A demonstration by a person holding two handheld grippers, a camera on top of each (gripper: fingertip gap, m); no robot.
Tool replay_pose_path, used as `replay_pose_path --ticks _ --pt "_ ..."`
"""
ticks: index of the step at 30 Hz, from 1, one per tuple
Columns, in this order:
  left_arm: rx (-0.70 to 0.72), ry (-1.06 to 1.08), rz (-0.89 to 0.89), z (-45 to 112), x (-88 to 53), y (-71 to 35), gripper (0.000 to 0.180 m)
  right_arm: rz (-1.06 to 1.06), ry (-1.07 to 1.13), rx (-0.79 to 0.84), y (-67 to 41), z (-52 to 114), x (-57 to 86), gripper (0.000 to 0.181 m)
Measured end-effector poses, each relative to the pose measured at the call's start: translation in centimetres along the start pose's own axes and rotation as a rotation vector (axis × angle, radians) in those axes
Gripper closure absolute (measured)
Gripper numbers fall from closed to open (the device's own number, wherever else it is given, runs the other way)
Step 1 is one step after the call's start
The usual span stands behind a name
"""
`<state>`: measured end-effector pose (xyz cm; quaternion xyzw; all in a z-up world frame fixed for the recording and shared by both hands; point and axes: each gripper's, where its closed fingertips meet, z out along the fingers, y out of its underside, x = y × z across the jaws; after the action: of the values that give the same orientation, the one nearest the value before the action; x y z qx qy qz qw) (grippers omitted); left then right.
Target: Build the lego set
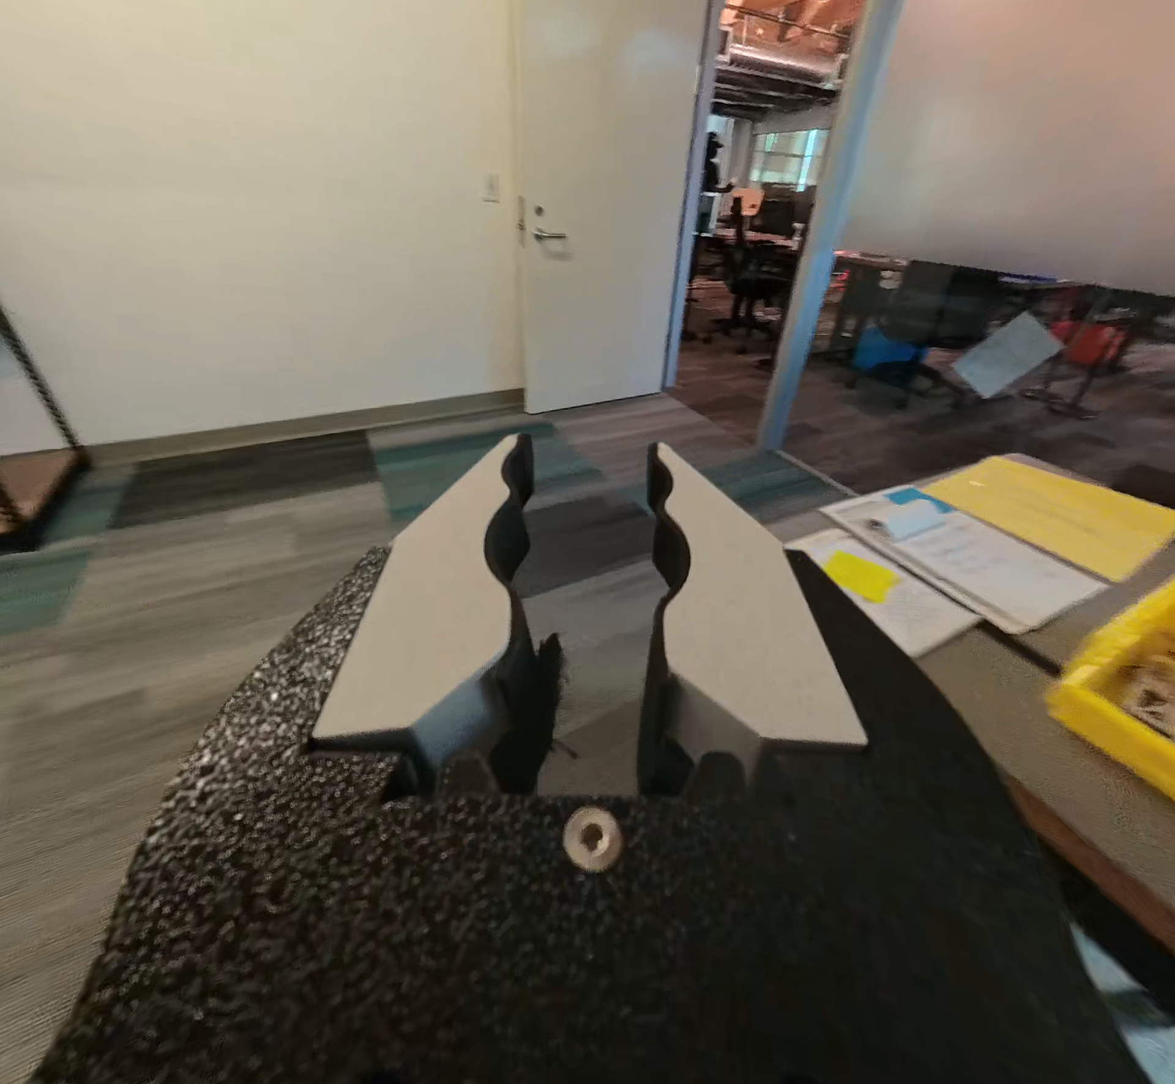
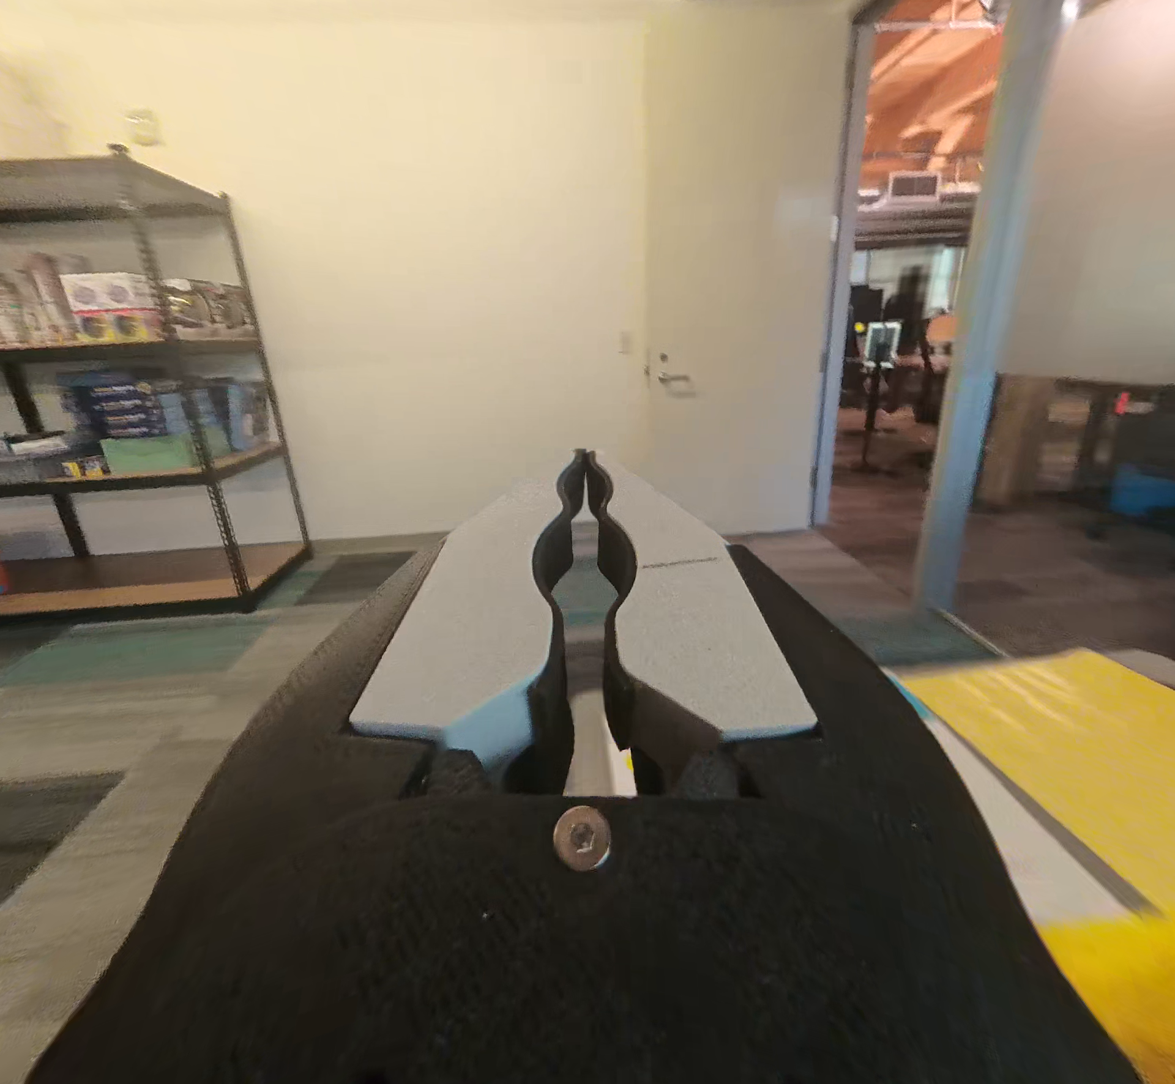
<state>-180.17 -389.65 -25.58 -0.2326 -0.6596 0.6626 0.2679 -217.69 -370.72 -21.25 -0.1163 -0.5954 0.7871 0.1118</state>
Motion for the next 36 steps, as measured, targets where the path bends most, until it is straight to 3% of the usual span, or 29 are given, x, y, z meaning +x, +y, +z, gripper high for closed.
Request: replay_pose_path --ticks 3,7,14,25,36 --pt "0.019 -0.102 0.02 -0.1 -8.4 -1.7 0.146 0.024 -0.107 0.041 1.4 6.6 -8.5 0.181" --pt "0.019 -0.247 -0.042 0.3 -17.1 -2.2 0.146 -0.098 -0.261 0.051 2.4 12.9 -18.0 0.181" --pt "0.005 -0.288 0.002 7.6 -23.3 -0.7 0.155 -0.299 -0.36 0.117 4.5 23.0 -23.0 0.181" --pt "0.057 -0.339 -0.055 35.0 -29.4 -2.0 0.168 -0.305 -0.324 0.155 10.5 50.0 -18.1 0.181" --pt "0.1 -0.207 0.072 63.7 -29.9 -2.9 0.18 -0.377 -0.142 0.116 16.2 71.4 -5.0 0.181"
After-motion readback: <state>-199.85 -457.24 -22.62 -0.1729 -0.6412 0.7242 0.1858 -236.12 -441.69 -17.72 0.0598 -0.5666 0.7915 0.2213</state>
